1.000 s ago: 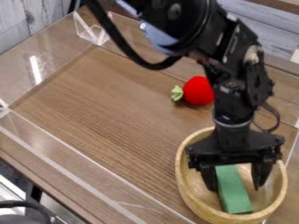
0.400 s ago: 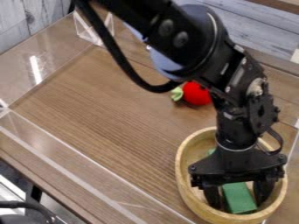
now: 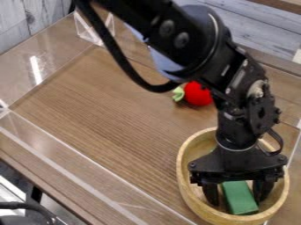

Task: Remove the green block from the brown bowl and put it on the table

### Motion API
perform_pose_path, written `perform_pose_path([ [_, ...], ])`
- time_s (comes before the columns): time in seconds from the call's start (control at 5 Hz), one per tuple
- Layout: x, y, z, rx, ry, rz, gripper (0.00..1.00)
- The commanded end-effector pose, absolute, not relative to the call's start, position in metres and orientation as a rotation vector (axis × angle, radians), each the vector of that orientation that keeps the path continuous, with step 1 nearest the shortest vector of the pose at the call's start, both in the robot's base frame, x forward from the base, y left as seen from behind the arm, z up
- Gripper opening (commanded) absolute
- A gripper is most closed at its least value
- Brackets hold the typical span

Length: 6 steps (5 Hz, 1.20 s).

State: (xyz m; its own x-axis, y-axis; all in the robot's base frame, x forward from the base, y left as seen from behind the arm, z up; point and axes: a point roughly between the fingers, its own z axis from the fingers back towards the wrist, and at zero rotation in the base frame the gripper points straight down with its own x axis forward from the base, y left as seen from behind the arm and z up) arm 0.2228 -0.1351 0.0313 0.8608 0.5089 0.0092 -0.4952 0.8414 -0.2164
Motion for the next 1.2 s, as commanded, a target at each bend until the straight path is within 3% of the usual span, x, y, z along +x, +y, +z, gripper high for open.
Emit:
perform_pose_path([
  [0.0, 0.231, -0.146, 0.033, -0.22, -0.098, 0.503, 1.0],
  [0.2, 0.228, -0.135, 0.039, -0.217, -0.108, 0.497, 0.0],
  [0.4, 0.23, -0.146, 0.064, -0.233, -0.136, 0.457, 0.0],
  [0.6, 0.233, -0.152, 0.101, -0.269, -0.183, 0.425, 0.0],
  [0.8, 0.235, -0.119, 0.129, -0.278, -0.23, 0.508, 0.0],
  [1.0, 0.237, -0.076, 0.141, -0.26, -0.262, 0.617, 0.0],
])
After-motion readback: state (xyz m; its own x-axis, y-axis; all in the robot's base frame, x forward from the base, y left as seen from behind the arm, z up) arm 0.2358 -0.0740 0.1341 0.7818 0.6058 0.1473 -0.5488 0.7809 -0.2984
